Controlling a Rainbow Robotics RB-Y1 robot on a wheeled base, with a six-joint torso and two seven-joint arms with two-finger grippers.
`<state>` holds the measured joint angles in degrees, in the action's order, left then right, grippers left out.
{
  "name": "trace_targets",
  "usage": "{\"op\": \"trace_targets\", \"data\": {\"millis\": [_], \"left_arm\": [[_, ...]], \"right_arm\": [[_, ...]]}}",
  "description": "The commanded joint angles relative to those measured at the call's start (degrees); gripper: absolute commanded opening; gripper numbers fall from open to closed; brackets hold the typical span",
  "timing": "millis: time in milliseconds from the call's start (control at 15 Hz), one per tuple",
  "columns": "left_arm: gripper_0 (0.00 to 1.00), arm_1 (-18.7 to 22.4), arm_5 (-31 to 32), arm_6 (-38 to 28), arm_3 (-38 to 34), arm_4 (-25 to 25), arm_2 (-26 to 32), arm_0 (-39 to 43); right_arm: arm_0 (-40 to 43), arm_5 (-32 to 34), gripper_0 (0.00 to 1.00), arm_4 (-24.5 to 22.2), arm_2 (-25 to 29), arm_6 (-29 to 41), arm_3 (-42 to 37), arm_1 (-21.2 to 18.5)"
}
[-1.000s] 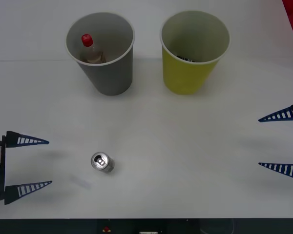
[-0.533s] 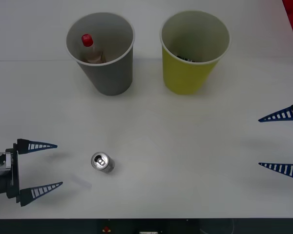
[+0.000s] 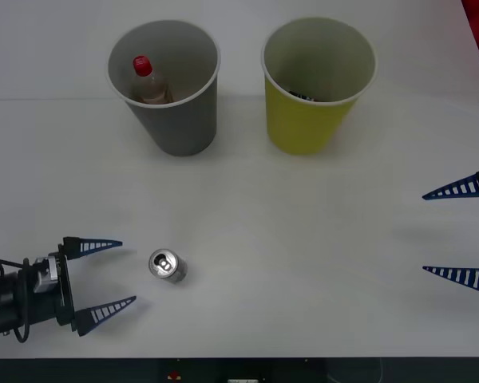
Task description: Put the can into the green bin and the plastic bottle into the gray bin
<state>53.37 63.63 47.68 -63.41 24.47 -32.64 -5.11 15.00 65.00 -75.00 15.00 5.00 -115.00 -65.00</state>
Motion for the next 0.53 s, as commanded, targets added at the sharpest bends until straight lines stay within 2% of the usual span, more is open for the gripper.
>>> {"op": "trace_targets", "data": {"millis": [67, 533], "left_arm": [[1.0, -2.5, 0.0, 2.5, 3.5, -3.3, -4.4, -2.8], [1.0, -8.2, -1.6, 3.5, 5.4, -5.0, -8.1, -6.2]], "right_arm": [[0.0, 0.0, 1.0, 0.0, 0.0, 0.0, 0.0, 0.0], [0.0, 0.0, 1.0, 0.0, 0.0, 0.0, 0.0, 0.0]]}}
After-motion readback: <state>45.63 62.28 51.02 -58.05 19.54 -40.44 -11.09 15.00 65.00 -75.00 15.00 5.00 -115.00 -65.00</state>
